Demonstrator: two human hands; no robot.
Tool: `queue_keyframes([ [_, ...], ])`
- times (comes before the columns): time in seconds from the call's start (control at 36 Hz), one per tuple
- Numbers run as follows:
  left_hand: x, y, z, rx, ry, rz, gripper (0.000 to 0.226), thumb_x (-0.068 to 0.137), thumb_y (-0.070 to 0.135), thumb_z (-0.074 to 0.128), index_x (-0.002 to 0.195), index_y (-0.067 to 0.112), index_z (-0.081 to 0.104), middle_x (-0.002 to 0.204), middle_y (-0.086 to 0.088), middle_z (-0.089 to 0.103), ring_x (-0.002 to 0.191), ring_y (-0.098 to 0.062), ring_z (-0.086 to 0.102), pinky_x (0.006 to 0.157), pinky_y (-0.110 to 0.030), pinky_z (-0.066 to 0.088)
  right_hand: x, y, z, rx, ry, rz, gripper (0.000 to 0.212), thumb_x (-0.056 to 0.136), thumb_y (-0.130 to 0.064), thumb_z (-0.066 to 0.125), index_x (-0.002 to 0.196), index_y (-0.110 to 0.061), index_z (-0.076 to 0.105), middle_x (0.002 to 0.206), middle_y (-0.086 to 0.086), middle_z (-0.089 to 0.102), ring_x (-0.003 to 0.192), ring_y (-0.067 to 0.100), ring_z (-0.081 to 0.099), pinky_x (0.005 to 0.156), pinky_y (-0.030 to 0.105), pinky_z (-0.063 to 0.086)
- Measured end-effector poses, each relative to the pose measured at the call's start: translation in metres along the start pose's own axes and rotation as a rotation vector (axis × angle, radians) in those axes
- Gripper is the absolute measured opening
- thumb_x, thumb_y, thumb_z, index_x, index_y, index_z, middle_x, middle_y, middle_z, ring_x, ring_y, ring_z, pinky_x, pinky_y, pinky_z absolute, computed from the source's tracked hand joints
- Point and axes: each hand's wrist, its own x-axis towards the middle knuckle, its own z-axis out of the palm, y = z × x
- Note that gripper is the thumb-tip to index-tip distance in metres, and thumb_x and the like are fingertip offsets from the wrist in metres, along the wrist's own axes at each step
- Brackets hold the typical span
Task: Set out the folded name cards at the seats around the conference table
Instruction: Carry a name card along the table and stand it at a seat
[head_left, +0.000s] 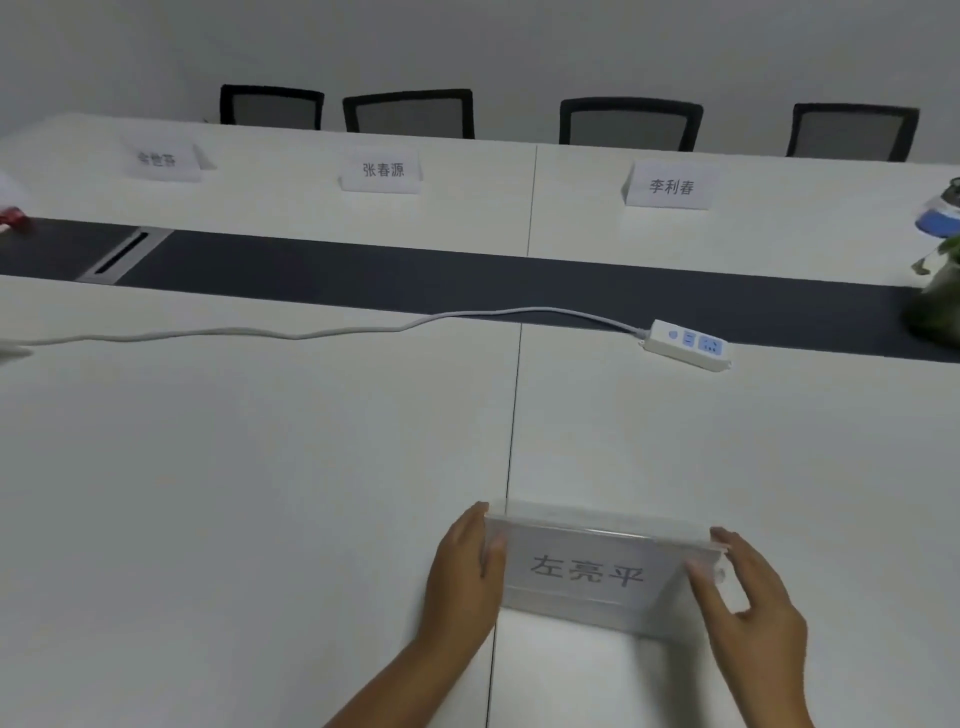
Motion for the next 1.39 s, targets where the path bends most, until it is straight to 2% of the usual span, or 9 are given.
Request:
queue_keyframes([
  [0.08, -0.004, 0.011, -0.019, -0.142, 0.091, -0.015, 0.042, 0.092, 0.014, 0.041, 0.132, 0.016, 0.034, 0.127, 0.001, 0.047, 0.121, -0.018, 0.045, 0.1, -0.024, 0.04, 0.001, -0.029, 0.005, 0.068, 0.005, -0.132, 0.07, 0.059, -0.056, 0.044, 0.114, -0.015, 0.059, 0.116, 0.001, 0.057, 0.109, -0.008, 0.045, 0.064, -0.002, 0.037],
  [0.17, -0.001, 0.016, -0.046, -0.27, 0.227, -0.025, 0.042, 0.087, 0.012, 0.049, 0.126, 0.018, 0.036, 0.117, 0.004, 0.051, 0.108, -0.011, 0.051, 0.081, -0.002, 0.042, 0.003, -0.056, 0.026, 0.135, -0.025, -0.25, 0.061, 0.066, -0.05, 0.046, 0.114, -0.015, 0.059, 0.11, -0.006, 0.056, 0.098, -0.027, 0.041, 0.07, 0.001, 0.038],
  [0.31, 0.029, -0.006, -0.102, -0.3, 0.452, -0.078, 0.055, 0.077, 0.006, 0.063, 0.125, 0.012, 0.036, 0.116, 0.003, 0.046, 0.106, -0.013, 0.046, 0.087, -0.021, 0.035, 0.011, -0.108, 0.095, 0.073, -0.171, -0.382, 0.06, 0.074, -0.043, 0.038, 0.12, -0.006, 0.053, 0.119, -0.005, 0.049, 0.104, 0.003, 0.047, 0.079, 0.019, 0.047],
  [0.44, 0.074, -0.06, -0.158, -0.256, 0.506, -0.164, 0.062, 0.077, 0.01, 0.065, 0.129, 0.009, 0.031, 0.123, -0.004, 0.043, 0.108, -0.012, 0.039, 0.094, -0.026, 0.032, 0.017, -0.138, 0.186, 0.086, -0.396, -0.356, 0.046, 0.086, -0.02, 0.052, 0.129, -0.005, 0.041, 0.135, 0.009, 0.047, 0.118, 0.022, 0.05, 0.1, 0.021, 0.032],
  [0.83, 0.163, -0.178, -0.22, -0.267, 0.562, -0.255, 0.058, 0.077, 0.014, 0.067, 0.125, 0.009, 0.035, 0.114, -0.008, 0.051, 0.102, -0.024, 0.052, 0.082, -0.03, 0.041, 0.03, -0.164, 0.343, 0.127, -0.521, -0.264, 0.047, 0.089, -0.004, 0.043, 0.135, -0.009, 0.033, 0.139, 0.008, 0.043, 0.121, 0.024, 0.048, 0.103, 0.023, 0.033],
  [0.97, 0.176, -0.193, -0.222, -0.297, 0.64, -0.273, 0.076, 0.077, 0.016, 0.067, 0.137, 0.011, 0.021, 0.141, -0.011, 0.038, 0.12, -0.022, 0.044, 0.092, -0.026, 0.036, 0.031, -0.16, 0.363, 0.198, -0.556, -0.166, 0.055, 0.087, -0.008, 0.051, 0.136, -0.01, 0.028, 0.123, -0.002, 0.044, 0.109, 0.019, 0.052, 0.089, 0.016, 0.036],
  [1.08, 0.159, -0.217, -0.205, -0.13, 0.691, -0.35, 0.063, 0.08, 0.016, 0.063, 0.134, 0.007, 0.031, 0.138, -0.015, 0.043, 0.126, -0.029, 0.041, 0.099, -0.036, 0.035, 0.026, -0.133, 0.377, 0.033, -0.464, -0.295, 0.019, 0.081, -0.023, 0.051, 0.089, -0.009, 0.061, 0.075, 0.003, 0.058, 0.075, 0.023, 0.052, 0.067, 0.026, 0.035],
  [1.14, 0.151, -0.228, -0.198, -0.027, 0.679, -0.367, 0.056, 0.081, 0.013, 0.061, 0.131, 0.006, 0.036, 0.133, -0.018, 0.048, 0.123, -0.033, 0.044, 0.1, -0.043, 0.037, 0.028, -0.126, 0.383, 0.009, -0.411, -0.344, 0.022, 0.076, -0.021, 0.047, 0.057, -0.01, 0.046, 0.051, -0.001, 0.043, 0.057, 0.023, 0.042, 0.052, 0.024, 0.025],
  [1.39, 0.161, -0.232, -0.194, 0.216, 0.633, -0.381, 0.057, 0.085, 0.013, 0.054, 0.135, 0.003, 0.029, 0.135, -0.021, 0.045, 0.122, -0.038, 0.042, 0.098, -0.048, 0.039, 0.043, -0.132, 0.399, -0.011, -0.311, -0.443, 0.031, 0.076, -0.019, 0.048, 0.051, -0.015, 0.03, 0.044, -0.01, 0.027, 0.051, 0.02, 0.033, 0.048, 0.021, 0.018],
])
